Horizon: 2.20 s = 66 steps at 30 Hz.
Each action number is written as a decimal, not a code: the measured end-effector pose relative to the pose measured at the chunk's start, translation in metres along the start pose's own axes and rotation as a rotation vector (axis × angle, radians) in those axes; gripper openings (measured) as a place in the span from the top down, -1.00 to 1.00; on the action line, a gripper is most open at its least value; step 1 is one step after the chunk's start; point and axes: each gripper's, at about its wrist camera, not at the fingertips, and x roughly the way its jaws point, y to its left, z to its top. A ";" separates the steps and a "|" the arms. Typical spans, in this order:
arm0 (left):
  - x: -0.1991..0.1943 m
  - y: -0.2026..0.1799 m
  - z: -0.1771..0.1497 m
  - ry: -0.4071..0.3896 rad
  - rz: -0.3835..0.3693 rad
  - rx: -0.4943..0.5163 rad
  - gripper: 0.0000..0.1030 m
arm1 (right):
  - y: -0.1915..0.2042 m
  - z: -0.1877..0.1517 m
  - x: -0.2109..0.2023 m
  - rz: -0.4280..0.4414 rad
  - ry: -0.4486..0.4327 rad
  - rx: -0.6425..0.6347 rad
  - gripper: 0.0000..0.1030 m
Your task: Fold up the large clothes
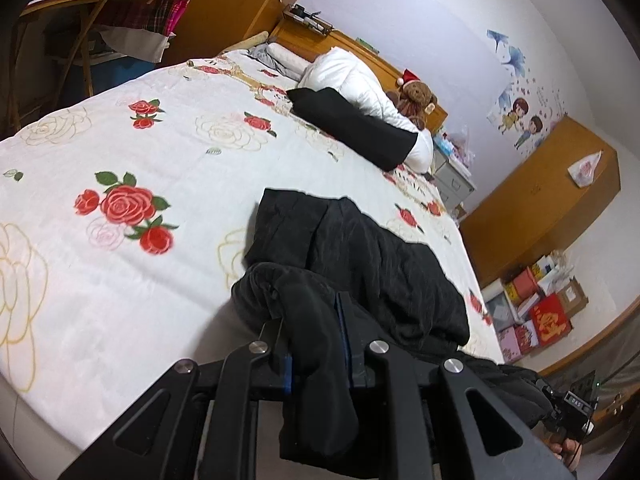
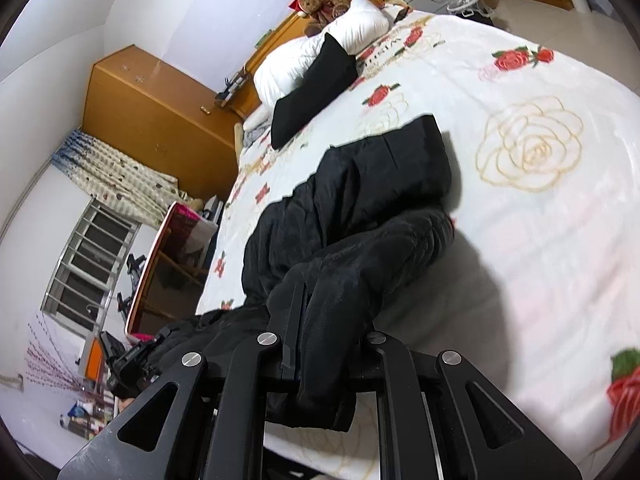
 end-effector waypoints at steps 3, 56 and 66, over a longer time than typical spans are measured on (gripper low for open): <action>0.010 -0.002 0.014 -0.010 -0.008 -0.010 0.66 | 0.002 0.013 0.004 -0.002 -0.017 0.004 0.76; 0.194 -0.013 0.171 0.055 -0.023 -0.086 -0.58 | -0.002 0.162 0.152 -0.225 0.026 -0.112 -0.58; 0.282 0.003 0.153 0.275 0.145 0.117 -0.75 | -0.039 0.186 0.197 -0.257 0.104 -0.104 -0.58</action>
